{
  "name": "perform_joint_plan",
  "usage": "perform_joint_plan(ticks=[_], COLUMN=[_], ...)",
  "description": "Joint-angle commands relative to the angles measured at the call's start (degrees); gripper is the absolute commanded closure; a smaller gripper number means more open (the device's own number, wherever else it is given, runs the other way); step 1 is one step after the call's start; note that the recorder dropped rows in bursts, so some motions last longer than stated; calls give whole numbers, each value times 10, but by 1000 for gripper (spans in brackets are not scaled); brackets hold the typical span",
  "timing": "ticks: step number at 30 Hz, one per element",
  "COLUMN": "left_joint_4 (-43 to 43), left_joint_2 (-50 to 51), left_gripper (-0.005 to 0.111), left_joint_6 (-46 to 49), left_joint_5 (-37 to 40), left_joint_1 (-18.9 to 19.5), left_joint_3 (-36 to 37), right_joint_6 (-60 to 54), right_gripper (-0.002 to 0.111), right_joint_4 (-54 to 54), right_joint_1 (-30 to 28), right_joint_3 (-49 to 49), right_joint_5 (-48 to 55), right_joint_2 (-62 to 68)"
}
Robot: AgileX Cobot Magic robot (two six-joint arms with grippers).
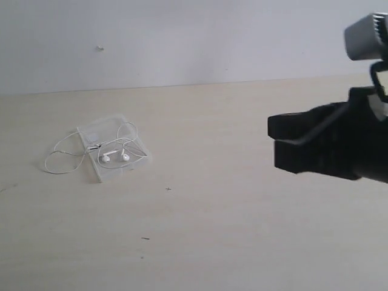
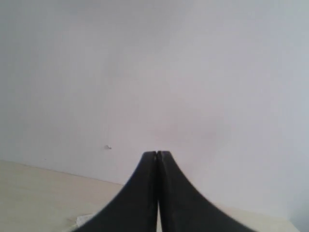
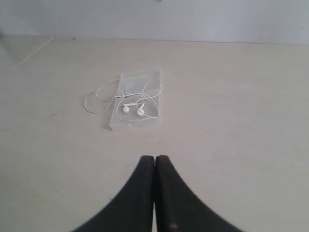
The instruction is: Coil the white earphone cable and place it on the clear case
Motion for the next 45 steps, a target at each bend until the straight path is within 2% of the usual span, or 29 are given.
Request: perform_joint_plan(ticks=[1, 6, 10, 17, 21, 28, 33, 35, 38, 39, 41, 43, 45], left_joint_4=[-16, -41, -69, -104, -169, -166, -158, -102, -98, -83, -61, -28, 10], left_joint_2=[-64, -109, -109, -109, -109, -109, -109, -109, -109, -109, -109, -109, -109], left_gripper=[107, 107, 107, 107, 107, 107, 107, 107, 107, 107, 107, 107, 107], left_joint_6=[5, 4, 46, 45, 45, 47, 60, 145, 139, 140, 141, 147, 152], left_joint_5=[71, 74, 104, 46, 136, 273, 304, 302, 260, 219, 65, -113, -185], left_joint_1=[1, 1, 2, 2, 2, 2, 2, 2, 2, 2, 2, 2, 2], left_joint_3=[9, 28, 34, 88, 94, 94, 94, 94, 95, 98, 122, 188, 243], right_joint_6=[4, 4, -1, 5, 5, 5, 5, 5, 5, 5, 5, 5, 5], right_gripper=[107, 107, 107, 107, 107, 107, 107, 107, 107, 107, 107, 107, 107], right_joint_4=[-5, 2, 2, -1, 4, 4, 4, 4, 4, 4, 4, 4, 4], right_joint_1=[-2, -2, -2, -2, -2, -2, -2, -2, -2, -2, -2, -2, -2], right_joint_3=[52, 77, 87, 101, 101, 101, 101, 101, 101, 101, 101, 101, 101], right_joint_5=[-13, 32, 67, 120, 123, 123, 123, 123, 123, 123, 123, 123, 123], right_joint_2=[-66, -132, -184, -260, -267, -267, -267, -267, -267, -267, -267, -267, -267])
